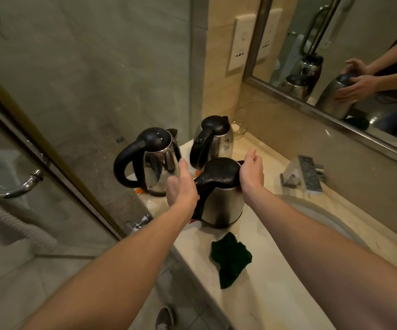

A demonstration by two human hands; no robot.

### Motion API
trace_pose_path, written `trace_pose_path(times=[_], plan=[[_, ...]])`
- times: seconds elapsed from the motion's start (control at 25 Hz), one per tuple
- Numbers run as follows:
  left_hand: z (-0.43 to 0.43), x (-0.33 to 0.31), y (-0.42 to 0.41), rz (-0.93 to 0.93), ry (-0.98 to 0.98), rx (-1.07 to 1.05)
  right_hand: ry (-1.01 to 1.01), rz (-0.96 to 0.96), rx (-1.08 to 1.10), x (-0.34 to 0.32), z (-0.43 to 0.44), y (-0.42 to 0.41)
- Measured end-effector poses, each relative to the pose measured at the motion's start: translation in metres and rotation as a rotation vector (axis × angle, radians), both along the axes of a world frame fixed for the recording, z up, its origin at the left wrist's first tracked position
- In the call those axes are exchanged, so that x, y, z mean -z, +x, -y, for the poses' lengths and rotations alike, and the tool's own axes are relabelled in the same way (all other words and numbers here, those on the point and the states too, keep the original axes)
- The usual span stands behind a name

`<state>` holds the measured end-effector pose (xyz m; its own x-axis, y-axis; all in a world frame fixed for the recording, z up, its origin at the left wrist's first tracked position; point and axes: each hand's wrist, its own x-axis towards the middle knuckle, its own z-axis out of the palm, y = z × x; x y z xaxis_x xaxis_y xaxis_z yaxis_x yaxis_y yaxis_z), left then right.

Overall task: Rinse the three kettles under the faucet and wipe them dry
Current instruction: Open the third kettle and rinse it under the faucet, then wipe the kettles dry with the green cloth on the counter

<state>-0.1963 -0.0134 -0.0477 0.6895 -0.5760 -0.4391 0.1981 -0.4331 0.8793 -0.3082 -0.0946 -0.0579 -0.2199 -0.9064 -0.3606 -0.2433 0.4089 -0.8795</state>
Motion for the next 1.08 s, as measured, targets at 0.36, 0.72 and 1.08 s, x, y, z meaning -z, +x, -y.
trace_pose_path(times=[0.36,0.72,1.08], plan=[[-0.009,0.024,0.030,-0.093,0.021,-0.064,0.024,0.060,-0.011,0.021,0.002,0.038],[-0.017,0.035,0.040,-0.045,0.028,0.119,0.054,0.056,0.064,0.030,-0.004,0.043],[-0.017,0.049,0.059,0.198,-0.011,0.672,0.062,-0.166,0.142,0.038,-0.041,0.017]])
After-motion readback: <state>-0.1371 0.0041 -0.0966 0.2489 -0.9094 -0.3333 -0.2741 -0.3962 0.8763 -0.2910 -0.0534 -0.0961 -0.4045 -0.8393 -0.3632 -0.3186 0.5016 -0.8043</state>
